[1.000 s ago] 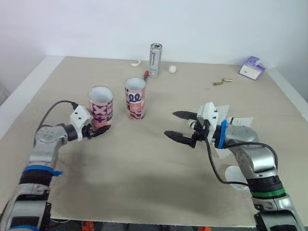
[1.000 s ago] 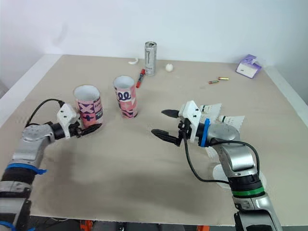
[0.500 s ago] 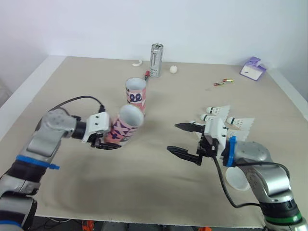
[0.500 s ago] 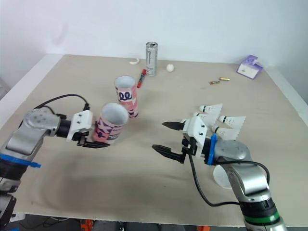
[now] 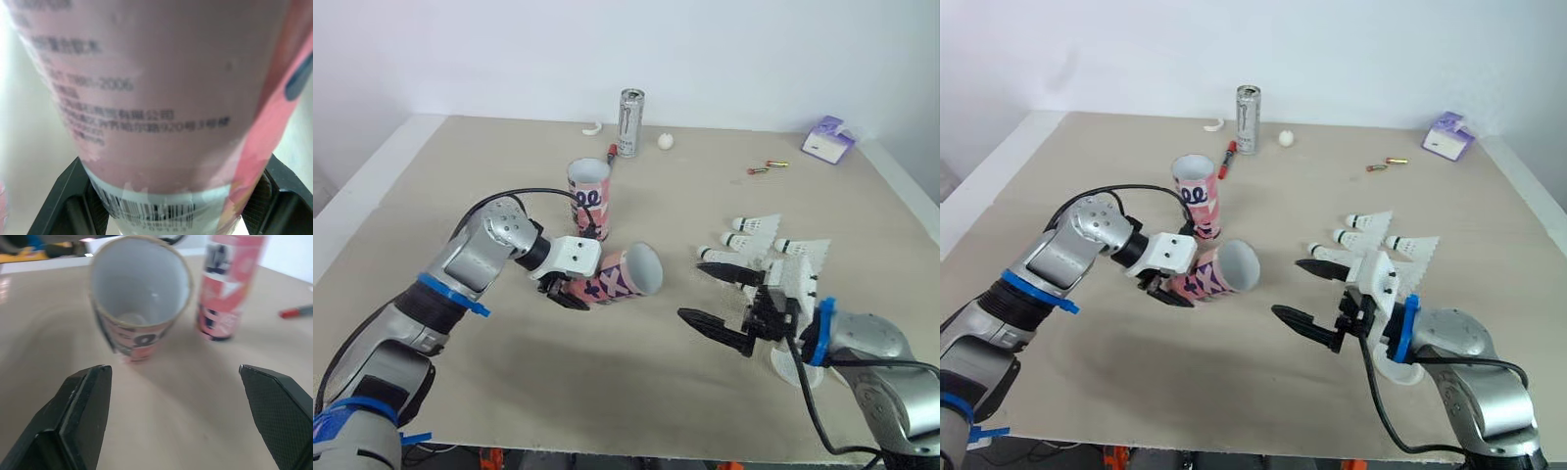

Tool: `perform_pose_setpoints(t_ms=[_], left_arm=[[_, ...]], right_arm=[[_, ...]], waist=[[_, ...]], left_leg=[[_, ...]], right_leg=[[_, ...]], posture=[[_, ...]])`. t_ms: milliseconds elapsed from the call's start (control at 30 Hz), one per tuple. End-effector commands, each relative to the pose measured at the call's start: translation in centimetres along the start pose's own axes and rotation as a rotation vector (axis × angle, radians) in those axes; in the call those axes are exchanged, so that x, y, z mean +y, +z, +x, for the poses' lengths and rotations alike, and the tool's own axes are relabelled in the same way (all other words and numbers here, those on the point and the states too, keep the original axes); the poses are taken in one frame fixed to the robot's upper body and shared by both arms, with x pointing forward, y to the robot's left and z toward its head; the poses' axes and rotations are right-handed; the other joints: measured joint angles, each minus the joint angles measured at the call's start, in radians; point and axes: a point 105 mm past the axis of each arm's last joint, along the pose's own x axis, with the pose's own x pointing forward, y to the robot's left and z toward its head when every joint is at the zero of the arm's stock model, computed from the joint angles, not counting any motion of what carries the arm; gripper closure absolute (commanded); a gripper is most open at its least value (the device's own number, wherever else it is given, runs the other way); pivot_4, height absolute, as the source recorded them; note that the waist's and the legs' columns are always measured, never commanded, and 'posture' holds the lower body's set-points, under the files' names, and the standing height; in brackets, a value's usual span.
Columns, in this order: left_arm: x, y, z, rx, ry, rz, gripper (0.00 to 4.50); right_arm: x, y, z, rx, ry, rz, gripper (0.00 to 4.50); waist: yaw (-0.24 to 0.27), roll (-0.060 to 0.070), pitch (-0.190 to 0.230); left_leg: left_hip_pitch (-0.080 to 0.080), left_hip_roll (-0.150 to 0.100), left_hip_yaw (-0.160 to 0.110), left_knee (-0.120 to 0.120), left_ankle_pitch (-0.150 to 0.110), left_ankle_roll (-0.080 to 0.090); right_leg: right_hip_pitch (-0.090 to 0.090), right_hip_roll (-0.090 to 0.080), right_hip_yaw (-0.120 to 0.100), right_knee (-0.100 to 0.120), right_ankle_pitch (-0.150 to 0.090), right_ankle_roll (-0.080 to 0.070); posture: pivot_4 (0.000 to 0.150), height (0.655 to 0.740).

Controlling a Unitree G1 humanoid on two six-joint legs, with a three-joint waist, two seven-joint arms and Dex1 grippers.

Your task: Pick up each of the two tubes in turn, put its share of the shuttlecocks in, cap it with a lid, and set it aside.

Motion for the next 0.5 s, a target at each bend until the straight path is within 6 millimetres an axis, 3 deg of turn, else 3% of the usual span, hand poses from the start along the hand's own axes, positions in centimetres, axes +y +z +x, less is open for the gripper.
perform_pose_setpoints(t_ms=[33,233,367,500], left_arm=[[0.7,1.5,0.5,0.014,0.025,0.039,1.57],[0.9,2.3,1.2,0.05,0.016,0.074,1.57],[0.8,2.4,1.7,0.086,0.005,0.082,1.57],[0.6,2.6,1.9,0.097,-0.005,0.081,1.57]], right_arm=[[-0.2,1.2,-1.0,-0.026,-0.091,0.019,0.0],[-1.1,0.4,-4.1,0.004,-0.281,0.159,0.0],[-1.9,-1.4,-7.6,0.092,-0.454,0.203,0.0],[-1.3,-3.3,-9.4,0.166,-0.534,0.271,0.0]], waist=[[0.0,0.0,0.0],[0.002,0.001,0.0],[0.001,0.003,-0.001],[0.0,0.004,-0.001]], left_leg=[[0.0,0.0,0.0,0.001,0.0,0.0],[0.0,-0.001,-0.002,0.002,0.0,0.0],[0.001,-0.001,-0.001,0.005,0.0,0.001],[0.0,-0.001,-0.001,0.006,0.0,0.001]], right_leg=[[0.001,0.0,0.0,0.0,0.0,0.0],[0.002,0.0,0.0,0.0,0.0,0.0],[0.003,0.0,0.001,0.0,-0.001,-0.002],[0.004,-0.001,0.001,0.0,-0.001,-0.002]], posture=[[0.15,0.74],[0.15,0.74],[0.15,0.74],[0.15,0.74]])
